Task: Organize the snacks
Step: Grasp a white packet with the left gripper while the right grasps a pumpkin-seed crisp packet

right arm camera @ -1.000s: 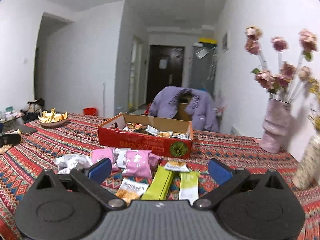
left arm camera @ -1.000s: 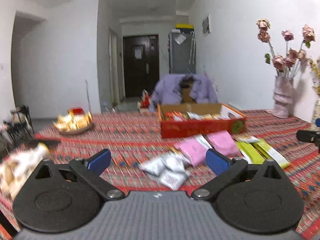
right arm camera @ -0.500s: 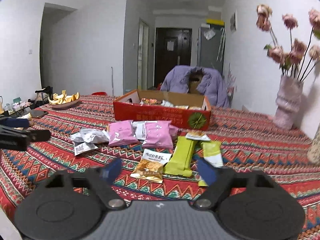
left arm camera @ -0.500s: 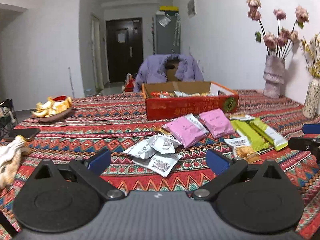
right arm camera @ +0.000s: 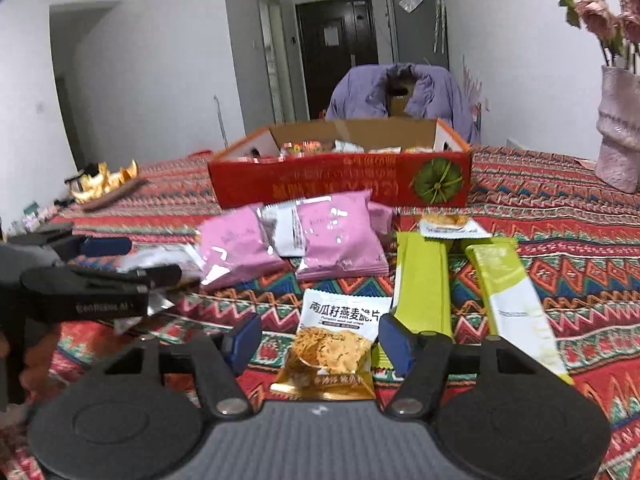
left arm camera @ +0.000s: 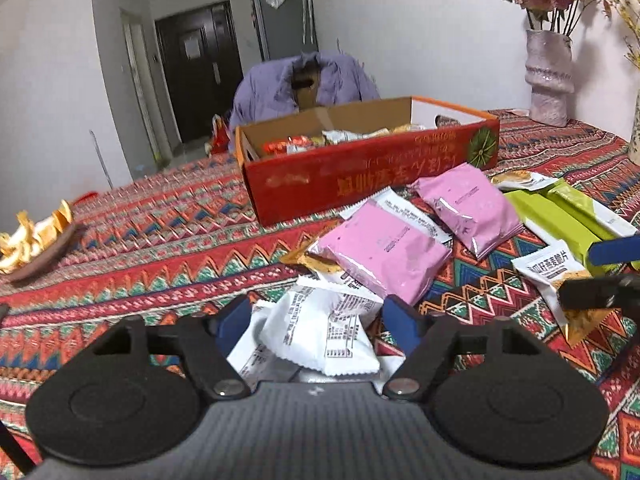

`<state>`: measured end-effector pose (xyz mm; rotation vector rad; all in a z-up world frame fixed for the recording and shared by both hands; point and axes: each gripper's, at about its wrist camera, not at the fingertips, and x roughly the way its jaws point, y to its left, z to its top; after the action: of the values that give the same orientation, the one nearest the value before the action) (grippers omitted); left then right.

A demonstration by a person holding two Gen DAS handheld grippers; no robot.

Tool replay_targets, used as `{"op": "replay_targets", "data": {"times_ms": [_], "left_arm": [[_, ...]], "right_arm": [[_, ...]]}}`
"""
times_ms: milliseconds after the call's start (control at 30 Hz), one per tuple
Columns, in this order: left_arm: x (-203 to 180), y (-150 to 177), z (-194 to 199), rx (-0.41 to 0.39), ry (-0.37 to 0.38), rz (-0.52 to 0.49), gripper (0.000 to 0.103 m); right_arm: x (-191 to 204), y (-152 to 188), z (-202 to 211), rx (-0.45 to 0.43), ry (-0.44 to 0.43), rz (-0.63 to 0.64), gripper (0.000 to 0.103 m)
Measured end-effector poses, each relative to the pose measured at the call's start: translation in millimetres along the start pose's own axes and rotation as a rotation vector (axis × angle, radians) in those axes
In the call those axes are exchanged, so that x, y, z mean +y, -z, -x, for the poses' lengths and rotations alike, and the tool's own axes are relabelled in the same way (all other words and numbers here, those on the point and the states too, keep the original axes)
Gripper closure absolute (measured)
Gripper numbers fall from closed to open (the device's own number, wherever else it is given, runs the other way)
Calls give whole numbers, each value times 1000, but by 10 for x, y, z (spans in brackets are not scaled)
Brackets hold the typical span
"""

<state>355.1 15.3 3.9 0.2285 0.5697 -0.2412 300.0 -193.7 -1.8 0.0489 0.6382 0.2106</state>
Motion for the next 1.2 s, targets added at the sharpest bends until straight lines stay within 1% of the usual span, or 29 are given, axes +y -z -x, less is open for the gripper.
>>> {"op": "replay_targets", "data": {"times_ms": [33,100,133,233,300,367,400,567,700,833,967,1033,1100,1200], "left_arm": [[6,1,-24,3,10,2,32],[13,5,-70,8,33,3,43],[1,3,-83,6,28,-2,47],[-72,18,-97,1,-1,-43,51],[-112,19,-58,-8,-24,-57,55],[-98,6,-4,1,-12,-28,57],[-87,-3,34,4,-10,-12,58],[-34,-36,352,-23,-1,58,59],[-50,-50,679,-62,-9,73,60],[-100,-24,990,-97,-21,86,60],[-126,-12,1260,-131,6,140,60],[-147,-18,1345,-143,24,159,60],[-191,-27,1394,-154,29,156,60],[-262,-46,1382,-148,16,144,60]], "right_arm": [[8,11,-49,7,0,3,39],[25,17,-102,13,9,18,39],[45,15,-129,15,19,33,39],[92,29,-226,49,-13,54,38],[157,45,-238,46,-5,96,39],[185,41,-223,48,-16,105,45],[182,34,-209,46,-28,101,58],[203,39,-104,41,-52,113,60],[207,16,131,-8,-69,105,60],[184,-11,424,-67,-61,116,60],[105,-24,708,-118,-46,120,60],[51,-26,821,-136,-40,116,60],[-2,-18,875,-142,-35,109,60],[-41,5,927,-146,-29,103,60]]}}
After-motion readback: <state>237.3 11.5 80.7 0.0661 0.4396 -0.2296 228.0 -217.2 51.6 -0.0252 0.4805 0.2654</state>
